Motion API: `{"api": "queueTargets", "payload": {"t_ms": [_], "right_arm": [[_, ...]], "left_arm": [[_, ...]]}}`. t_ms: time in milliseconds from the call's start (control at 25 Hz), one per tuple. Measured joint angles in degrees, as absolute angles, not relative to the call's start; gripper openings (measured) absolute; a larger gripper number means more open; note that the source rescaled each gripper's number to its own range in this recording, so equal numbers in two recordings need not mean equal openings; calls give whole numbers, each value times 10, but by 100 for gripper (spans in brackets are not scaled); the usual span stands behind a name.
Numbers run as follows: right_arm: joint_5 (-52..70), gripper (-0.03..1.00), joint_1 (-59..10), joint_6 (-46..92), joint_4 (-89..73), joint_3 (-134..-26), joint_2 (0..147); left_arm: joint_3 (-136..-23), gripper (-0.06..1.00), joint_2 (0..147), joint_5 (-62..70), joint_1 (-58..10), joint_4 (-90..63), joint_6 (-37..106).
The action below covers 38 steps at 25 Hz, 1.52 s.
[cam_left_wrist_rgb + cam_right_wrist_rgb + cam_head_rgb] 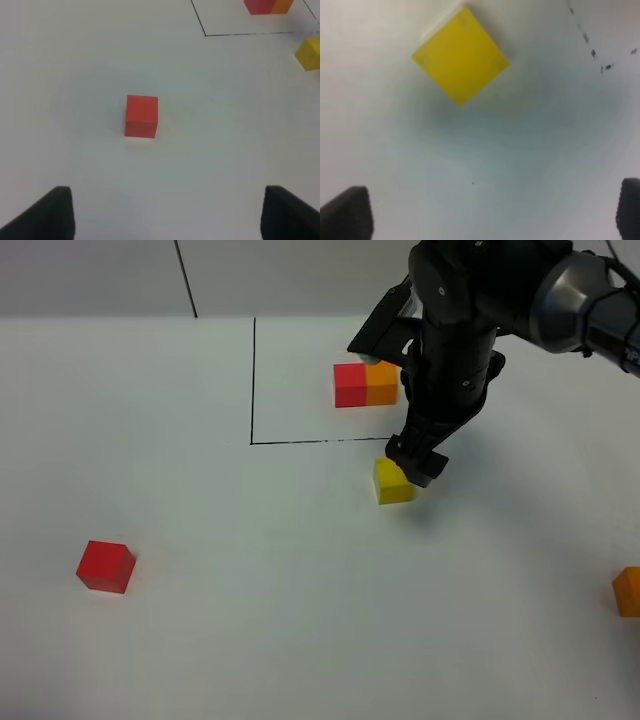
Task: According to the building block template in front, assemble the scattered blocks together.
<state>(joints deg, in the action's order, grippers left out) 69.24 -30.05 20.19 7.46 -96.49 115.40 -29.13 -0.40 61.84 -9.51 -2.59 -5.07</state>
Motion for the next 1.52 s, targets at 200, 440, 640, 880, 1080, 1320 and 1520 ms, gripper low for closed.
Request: {"api": "queueTargets", "payload": {"t_ms": [200, 440, 640, 880, 1080, 1320, 1520], "right_arm": [[693, 100, -300, 160, 68, -960, 1072], [693, 100, -300, 128, 104, -845, 923], [670, 100, -300, 62, 140, -675, 763], [628, 100, -300, -20, 164, -523, 529], [679, 100, -300, -103, 200, -462, 383], [698, 100, -300, -164, 241, -456, 355], [696, 100, -300, -250, 279, -456, 381]], "left_arm": [[-291, 66, -4, 618, -95, -26, -51], [-291, 65, -4, 618, -95, -26, -51], [-291, 65, -4, 618, -95, -26, -51], [-291, 65, -4, 618, -95, -26, -51], [-291, 65, -4, 618, -95, -26, -51], [-291, 65, -4, 618, -95, -26, -51], [-291, 65, -4, 618, -95, -26, -50]]}}
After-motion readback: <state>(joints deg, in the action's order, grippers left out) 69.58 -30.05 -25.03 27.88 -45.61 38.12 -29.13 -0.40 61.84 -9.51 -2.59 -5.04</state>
